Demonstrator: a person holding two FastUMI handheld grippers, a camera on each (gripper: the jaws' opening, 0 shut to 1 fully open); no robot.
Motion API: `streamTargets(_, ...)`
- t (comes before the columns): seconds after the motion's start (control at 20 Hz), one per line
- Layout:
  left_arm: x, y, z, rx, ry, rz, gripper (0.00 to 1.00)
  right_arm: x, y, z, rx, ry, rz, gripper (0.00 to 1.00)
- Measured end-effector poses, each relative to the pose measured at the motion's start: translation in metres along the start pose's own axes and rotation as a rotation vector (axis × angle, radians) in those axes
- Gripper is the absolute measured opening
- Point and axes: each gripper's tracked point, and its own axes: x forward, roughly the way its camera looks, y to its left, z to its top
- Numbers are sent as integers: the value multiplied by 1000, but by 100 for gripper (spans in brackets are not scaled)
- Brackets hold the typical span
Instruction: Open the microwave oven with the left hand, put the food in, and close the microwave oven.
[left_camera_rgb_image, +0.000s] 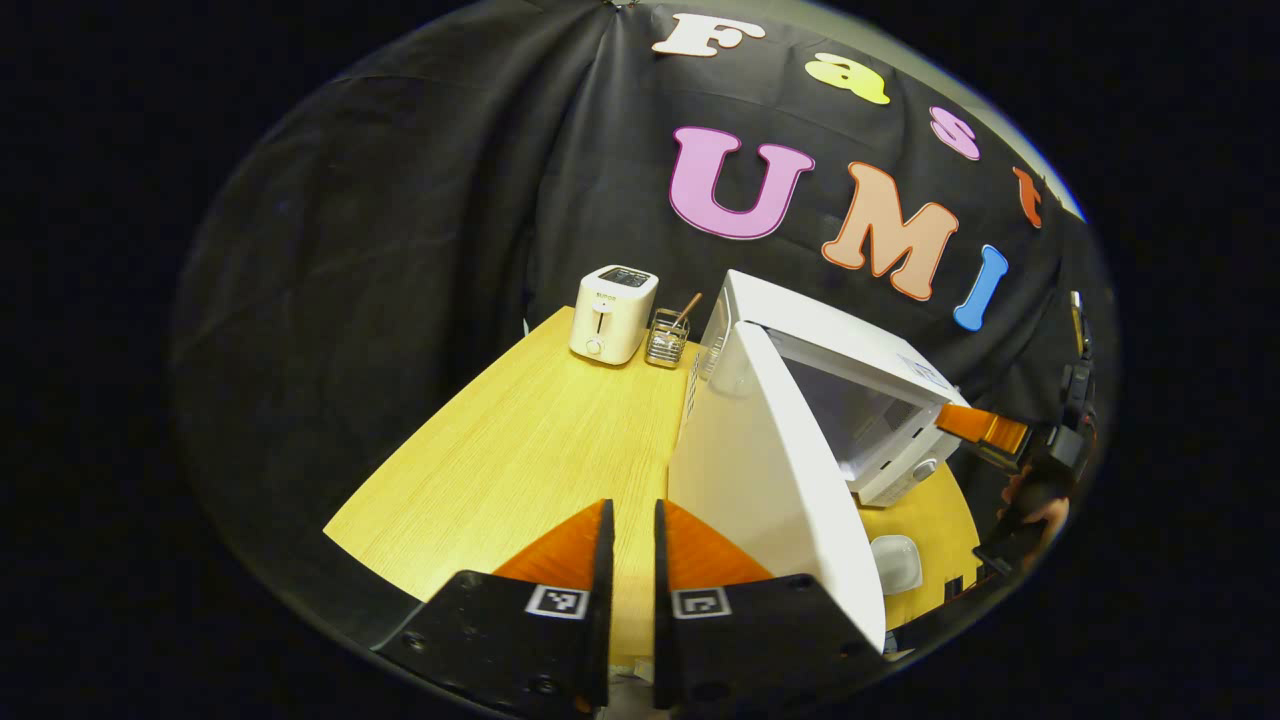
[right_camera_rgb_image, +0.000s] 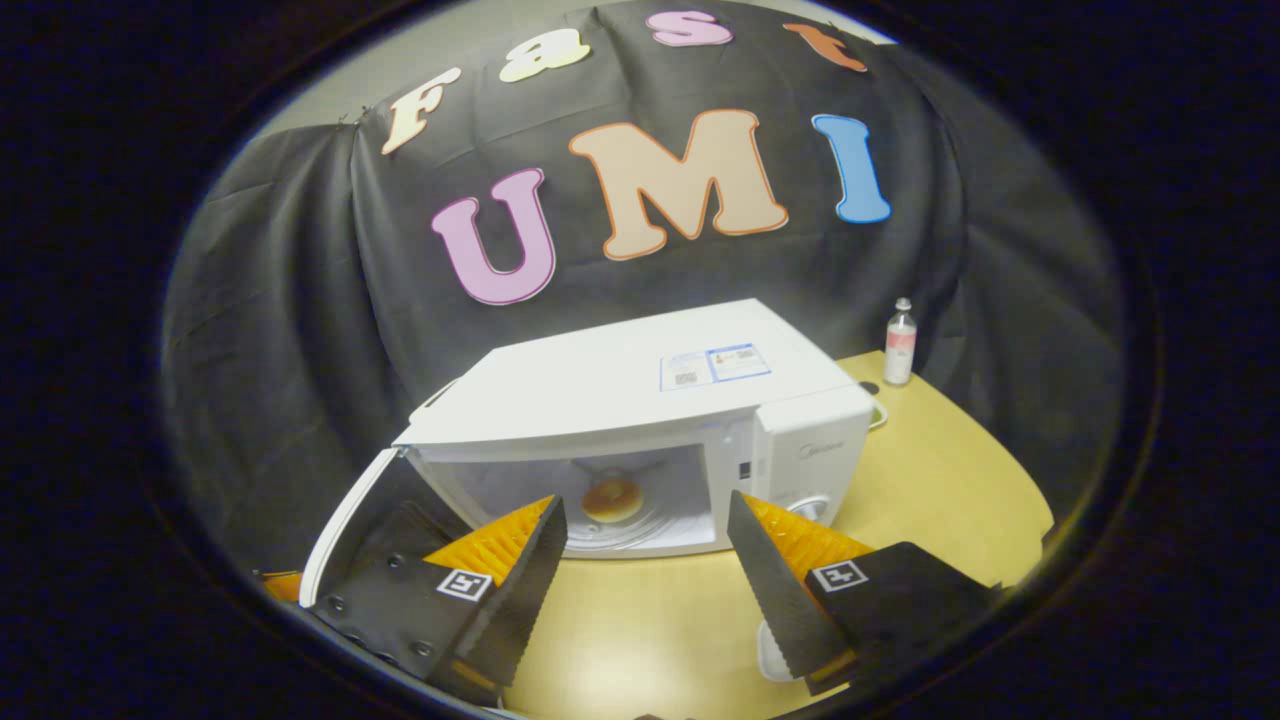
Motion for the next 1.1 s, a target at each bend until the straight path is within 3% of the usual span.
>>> streamTargets(0.05, -2, 5, -1, 19, 0, 25, 1, -6, -8, 7, -3, -13, -12, 99)
streamTargets(0.1, -4, 7, -3, 36, 2, 40, 1, -9, -20, 14, -4, -25, -22, 92)
streamTargets(0.6, -12, -24, -20, 67, 37, 42, 1, -63, -106, 42, -16, -64, -119, 91)
streamTargets(1.1, -16, -92, -23, 132, 13, 23, 1, -92, -152, 23, -16, -11, -85, 92)
